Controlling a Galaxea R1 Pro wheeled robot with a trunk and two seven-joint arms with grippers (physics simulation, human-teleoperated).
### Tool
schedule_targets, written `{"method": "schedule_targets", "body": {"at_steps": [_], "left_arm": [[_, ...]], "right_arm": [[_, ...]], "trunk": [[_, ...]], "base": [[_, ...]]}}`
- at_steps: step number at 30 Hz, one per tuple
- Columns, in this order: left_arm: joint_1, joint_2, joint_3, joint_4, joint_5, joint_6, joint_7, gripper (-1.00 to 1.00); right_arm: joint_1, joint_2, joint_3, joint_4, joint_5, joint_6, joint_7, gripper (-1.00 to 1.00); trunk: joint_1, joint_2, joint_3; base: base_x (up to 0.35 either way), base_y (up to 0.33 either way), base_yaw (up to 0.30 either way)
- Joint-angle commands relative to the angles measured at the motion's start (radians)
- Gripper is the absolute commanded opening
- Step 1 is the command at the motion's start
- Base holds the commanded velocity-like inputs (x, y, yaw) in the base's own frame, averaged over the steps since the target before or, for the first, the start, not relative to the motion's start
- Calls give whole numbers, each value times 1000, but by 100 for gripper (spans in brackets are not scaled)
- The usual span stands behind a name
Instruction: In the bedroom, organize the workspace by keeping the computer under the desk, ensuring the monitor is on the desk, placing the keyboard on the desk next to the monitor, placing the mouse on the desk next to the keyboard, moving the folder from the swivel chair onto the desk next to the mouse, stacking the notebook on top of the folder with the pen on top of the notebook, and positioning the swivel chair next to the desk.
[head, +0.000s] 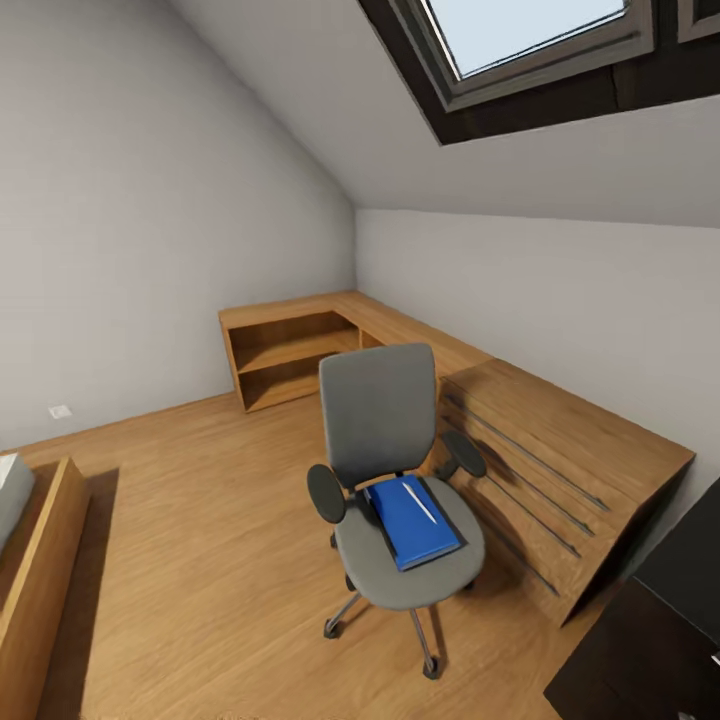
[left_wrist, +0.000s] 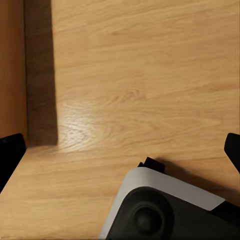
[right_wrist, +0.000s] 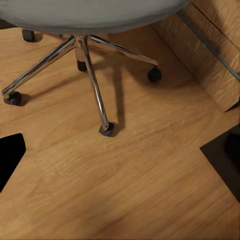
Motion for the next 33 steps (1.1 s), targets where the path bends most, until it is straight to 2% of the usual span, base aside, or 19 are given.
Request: {"method": "schedule_targets", "body": {"at_steps": [1,9,13,33], "left_arm": [[0,2,-8,-1,10,-5,7,100],[0,2,-8,2,9,-12,7,100],[0,2,-8,2,11,-64,7,100],[0,1,-7,2,11,-104,5,100]], "right_arm": [[-1,0,4,1,8,0,-10,100],[-1,-1,3,0,8,0,-10,100],[-1,-2,4,-1,9,-2,-10,100],[-1,2,9,1,11,-3,-9,100]], "trunk": [[0,-1,-2],[0,-1,-9],[0,-1,-12],[0,-1,-13]], "base": [[0,0,253],[0,0,242],[0,0,182],[0,0,12]]}}
